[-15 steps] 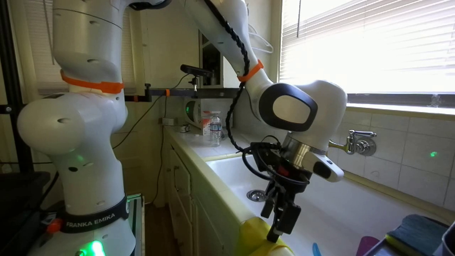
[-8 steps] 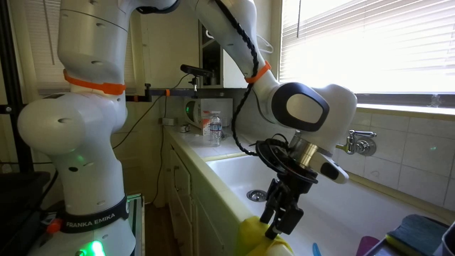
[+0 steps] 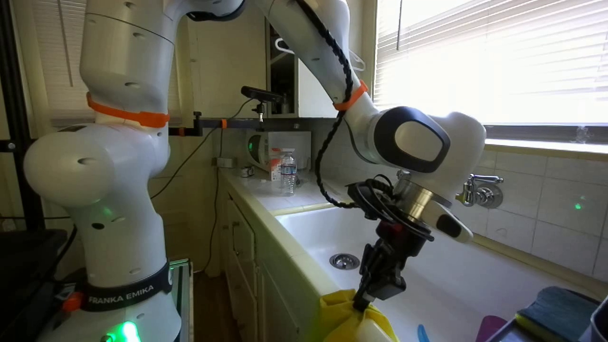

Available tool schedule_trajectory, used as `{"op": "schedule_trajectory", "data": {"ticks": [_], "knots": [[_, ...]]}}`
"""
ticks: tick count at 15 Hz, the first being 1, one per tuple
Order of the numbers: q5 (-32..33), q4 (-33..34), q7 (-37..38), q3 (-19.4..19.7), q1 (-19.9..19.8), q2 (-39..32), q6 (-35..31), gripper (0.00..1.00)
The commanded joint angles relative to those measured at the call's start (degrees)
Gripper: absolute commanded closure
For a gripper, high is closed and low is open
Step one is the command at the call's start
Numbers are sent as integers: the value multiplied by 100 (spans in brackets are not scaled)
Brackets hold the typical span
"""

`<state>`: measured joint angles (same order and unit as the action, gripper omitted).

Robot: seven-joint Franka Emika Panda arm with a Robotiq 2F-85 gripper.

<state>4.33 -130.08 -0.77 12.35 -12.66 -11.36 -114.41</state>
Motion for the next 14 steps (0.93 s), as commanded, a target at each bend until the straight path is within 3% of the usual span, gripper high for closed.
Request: {"op": "schedule_trajectory", "data": {"ticks": [1,14], "knots": [[178,7,97,29,20,-13,63,99],[467,-98,208,-17,55,949,17,99]]}}
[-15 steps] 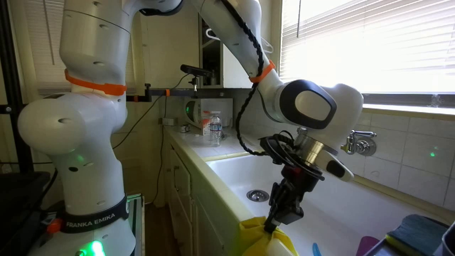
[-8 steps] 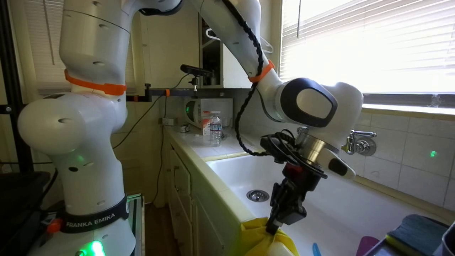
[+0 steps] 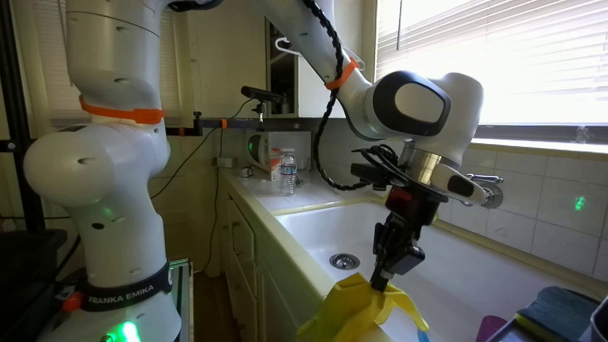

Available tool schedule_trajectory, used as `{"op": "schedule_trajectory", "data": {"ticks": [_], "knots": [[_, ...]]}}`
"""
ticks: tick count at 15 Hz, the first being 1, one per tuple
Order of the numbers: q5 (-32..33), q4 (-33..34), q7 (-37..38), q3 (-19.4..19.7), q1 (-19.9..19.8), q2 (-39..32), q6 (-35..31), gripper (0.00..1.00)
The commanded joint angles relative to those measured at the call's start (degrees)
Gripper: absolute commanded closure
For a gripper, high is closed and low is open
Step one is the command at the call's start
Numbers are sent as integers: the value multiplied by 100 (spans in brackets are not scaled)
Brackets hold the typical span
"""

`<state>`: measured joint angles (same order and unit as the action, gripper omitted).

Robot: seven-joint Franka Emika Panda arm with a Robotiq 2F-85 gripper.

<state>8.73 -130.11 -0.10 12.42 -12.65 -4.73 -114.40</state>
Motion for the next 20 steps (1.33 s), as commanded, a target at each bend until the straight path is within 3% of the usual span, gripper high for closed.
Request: {"op": "schedule_trajectory", "data": {"ticks": [1,10,20], "knots": [[-3,-90,149,-38,57,353,23,99],[7,-45,447,-181,155,893,108,99],[-32,8,1314,-578,392,1324,109,99]]}}
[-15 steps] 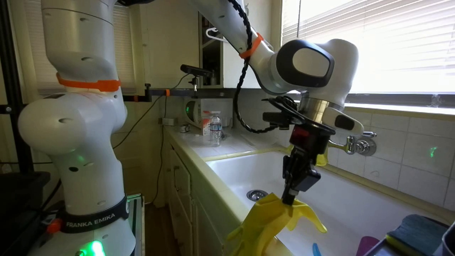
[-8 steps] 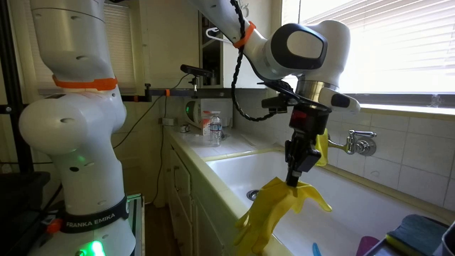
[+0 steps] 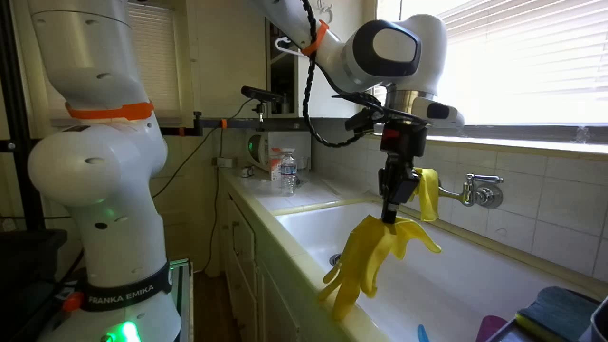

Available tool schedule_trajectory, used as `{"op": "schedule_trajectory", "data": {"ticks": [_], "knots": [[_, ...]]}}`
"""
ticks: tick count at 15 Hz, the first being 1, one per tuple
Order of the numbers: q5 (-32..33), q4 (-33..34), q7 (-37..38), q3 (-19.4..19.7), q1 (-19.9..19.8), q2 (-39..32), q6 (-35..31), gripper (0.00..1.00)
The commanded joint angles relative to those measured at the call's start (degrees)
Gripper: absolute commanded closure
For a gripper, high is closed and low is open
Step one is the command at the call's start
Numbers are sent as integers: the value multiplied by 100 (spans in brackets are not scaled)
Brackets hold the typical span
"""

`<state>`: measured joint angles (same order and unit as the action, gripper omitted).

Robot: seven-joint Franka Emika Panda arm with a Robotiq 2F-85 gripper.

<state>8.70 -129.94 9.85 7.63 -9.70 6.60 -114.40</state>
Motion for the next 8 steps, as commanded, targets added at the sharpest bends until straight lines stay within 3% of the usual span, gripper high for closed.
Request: {"op": "schedule_trajectory", "data": {"ticks": [1,8], "knots": [[-43,0,457,-163,134,227,95,99],[-82,151,1129,-521,358,351,61,99]]}}
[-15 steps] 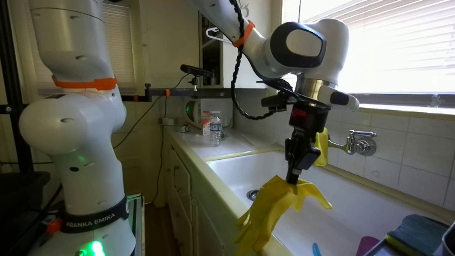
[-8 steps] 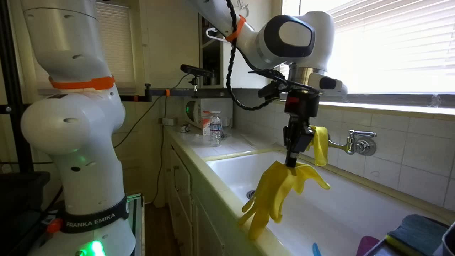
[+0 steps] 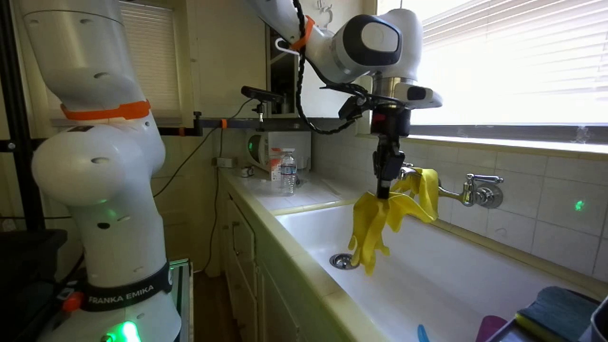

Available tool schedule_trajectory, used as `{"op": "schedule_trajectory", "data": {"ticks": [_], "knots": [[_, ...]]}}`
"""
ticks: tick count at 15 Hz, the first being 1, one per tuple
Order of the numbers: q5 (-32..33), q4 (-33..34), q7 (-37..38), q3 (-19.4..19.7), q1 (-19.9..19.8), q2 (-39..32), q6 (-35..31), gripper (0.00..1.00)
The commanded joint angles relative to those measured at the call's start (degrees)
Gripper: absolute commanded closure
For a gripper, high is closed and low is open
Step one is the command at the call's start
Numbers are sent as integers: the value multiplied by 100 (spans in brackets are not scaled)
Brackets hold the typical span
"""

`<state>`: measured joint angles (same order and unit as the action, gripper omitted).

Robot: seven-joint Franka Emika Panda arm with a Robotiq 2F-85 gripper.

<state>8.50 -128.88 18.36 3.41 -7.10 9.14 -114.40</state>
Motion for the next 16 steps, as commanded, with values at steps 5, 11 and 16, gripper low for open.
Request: {"op": "schedule_trajectory", "data": {"ticks": [5,11,16], "knots": [[-102,253,578,-343,281,80,51,99],[-178,560,956,-584,468,30,-121,99],[-187,802,1279,-755,592,-74,-407,99]]}}
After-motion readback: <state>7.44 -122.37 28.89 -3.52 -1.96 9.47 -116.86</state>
